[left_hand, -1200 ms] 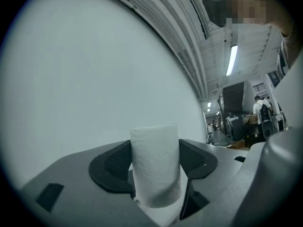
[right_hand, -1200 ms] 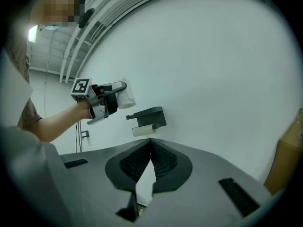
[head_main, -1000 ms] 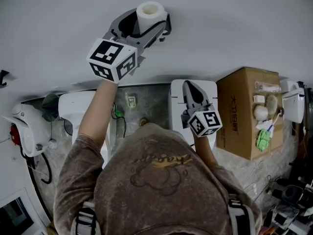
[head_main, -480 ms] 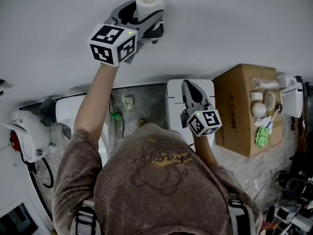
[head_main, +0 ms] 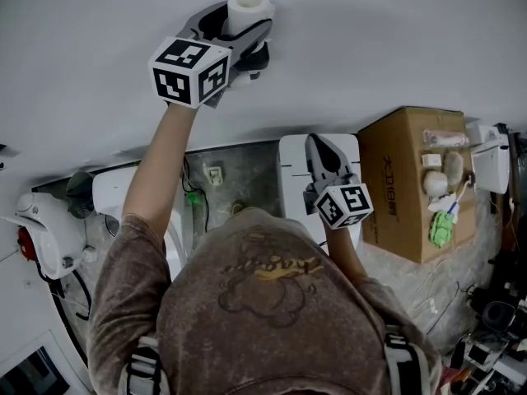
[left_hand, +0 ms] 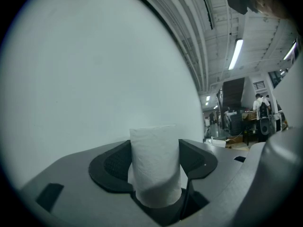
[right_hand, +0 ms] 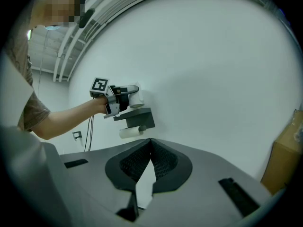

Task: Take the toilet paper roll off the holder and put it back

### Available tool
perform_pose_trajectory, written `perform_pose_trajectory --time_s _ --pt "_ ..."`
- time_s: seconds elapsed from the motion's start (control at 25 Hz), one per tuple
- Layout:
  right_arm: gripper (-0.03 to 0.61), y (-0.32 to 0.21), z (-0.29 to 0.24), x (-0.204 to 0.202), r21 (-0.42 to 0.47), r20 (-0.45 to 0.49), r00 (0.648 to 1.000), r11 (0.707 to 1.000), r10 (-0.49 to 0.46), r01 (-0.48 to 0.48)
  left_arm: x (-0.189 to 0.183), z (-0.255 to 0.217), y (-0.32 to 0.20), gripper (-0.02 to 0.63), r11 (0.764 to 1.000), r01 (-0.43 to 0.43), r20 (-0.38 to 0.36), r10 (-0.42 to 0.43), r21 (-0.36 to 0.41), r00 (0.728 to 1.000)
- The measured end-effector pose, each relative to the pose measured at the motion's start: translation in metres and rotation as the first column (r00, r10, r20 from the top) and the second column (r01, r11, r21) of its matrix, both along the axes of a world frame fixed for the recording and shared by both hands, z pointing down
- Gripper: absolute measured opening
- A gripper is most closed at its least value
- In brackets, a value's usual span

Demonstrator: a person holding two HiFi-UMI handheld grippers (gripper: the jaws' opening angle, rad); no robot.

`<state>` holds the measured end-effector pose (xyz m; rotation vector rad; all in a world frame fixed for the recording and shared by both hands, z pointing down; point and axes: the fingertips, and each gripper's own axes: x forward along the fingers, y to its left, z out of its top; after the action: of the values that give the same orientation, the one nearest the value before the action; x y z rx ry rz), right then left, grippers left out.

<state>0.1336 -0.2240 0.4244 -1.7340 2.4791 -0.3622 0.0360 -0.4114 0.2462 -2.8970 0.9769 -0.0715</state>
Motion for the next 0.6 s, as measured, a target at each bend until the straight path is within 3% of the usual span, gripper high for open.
perform_pose_trajectory --time_s 0.6 --pt "-0.005 -0.006 0.003 0.004 -0.005 0.006 1.000 1.000 0.024 -0.024 0.014 0.019 -0.005 0.314 1.000 -0.006 0.127 0.006 0.001 0.992"
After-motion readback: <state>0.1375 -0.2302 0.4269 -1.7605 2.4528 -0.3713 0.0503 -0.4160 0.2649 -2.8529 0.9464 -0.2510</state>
